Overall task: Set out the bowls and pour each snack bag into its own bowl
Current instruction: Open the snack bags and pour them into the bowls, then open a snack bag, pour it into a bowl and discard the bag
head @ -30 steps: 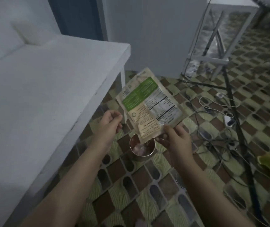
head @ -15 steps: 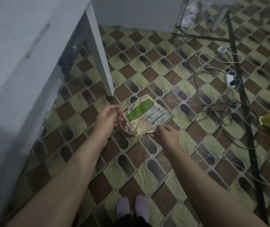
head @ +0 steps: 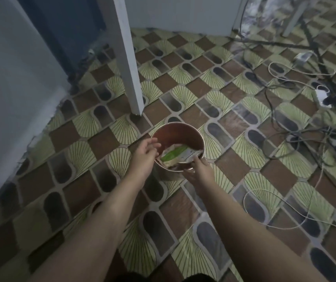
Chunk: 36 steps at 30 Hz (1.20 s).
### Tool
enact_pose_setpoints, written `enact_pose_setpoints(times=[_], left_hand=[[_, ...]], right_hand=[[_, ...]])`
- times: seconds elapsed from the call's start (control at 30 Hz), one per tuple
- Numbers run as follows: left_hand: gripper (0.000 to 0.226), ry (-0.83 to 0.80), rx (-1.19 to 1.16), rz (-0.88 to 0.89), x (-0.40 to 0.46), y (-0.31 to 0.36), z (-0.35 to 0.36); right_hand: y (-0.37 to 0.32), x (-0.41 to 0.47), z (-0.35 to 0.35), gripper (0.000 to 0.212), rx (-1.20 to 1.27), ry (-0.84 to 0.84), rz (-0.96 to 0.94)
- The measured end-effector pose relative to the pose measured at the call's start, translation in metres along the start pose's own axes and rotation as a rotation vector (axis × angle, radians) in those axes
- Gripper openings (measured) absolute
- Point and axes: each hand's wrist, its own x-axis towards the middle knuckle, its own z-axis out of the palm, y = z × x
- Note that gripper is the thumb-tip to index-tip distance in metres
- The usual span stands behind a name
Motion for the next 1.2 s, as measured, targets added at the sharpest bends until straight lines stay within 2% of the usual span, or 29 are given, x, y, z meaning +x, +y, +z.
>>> enact_pose_setpoints(times=[0.07,0.17,0.37,0.5,0.63,0.77,0.9,1.03,1.2], left_hand=[[0.031,0.007,-0.014,0.02,-0.012,0.015,-0.002],[0.029,0.02,-0.064,0.073,-0.048,0.071,-0.011],[0.03,0.051,-0.155,0.278,-0.16,0.254,-0.063],[0.027,0.172,-0.168,0.432,-0.243,0.373,-0.129],[0.022,0.361,-0.122,0.571,-0.327,0.451,-0.206],[0.013,0.589,-0.089,0.649,-0.399,0.471,-0.283],[0.013,0.819,-0.112,0.663,-0.464,0.452,-0.369],[0.014,1.053,-0.086,0.599,-0.522,0.411,-0.451],[0.012,1.215,-0.102,0.437,-0.573,0.343,-0.541]], right_hand=[[-0.01,-0.025,0.008,0.039,0.048,-0.002,-0.047],[-0.063,-0.091,0.022,0.026,0.095,-0.047,-0.189],[-0.22,-0.264,0.048,0.018,0.008,-0.146,-0.499],[-0.312,-0.392,0.081,0.019,-0.034,-0.292,-0.718],[-0.362,-0.511,0.129,0.03,-0.104,-0.493,-0.958],[-0.363,-0.6,0.185,0.04,-0.114,-0.663,-1.119],[-0.326,-0.667,0.252,0.045,-0.151,-0.846,-1.21],[-0.266,-0.728,0.316,0.039,-0.185,-1.085,-1.149],[-0.191,-0.776,0.387,0.026,-0.305,-1.241,-1.07]])
